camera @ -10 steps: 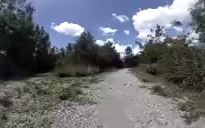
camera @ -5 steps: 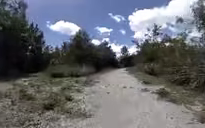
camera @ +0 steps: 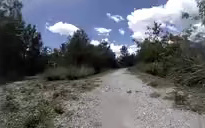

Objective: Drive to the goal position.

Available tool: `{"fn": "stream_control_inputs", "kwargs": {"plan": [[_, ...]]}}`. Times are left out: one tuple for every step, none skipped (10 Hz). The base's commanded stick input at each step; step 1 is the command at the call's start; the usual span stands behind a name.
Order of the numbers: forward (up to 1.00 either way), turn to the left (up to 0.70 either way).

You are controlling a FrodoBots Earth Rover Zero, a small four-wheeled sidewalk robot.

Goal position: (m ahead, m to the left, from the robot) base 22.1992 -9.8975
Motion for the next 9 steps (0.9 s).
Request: {"fn": "stream_control_inputs", "kwargs": {"plan": [[0.7, 0.0], [0.7, 0.0], [0.7, 0.0], [0.7, 0.0], [0.7, 0.0], [0.7, 0.0], [0.7, 0.0], [0.7, 0.0], [0.7, 0.0]]}}
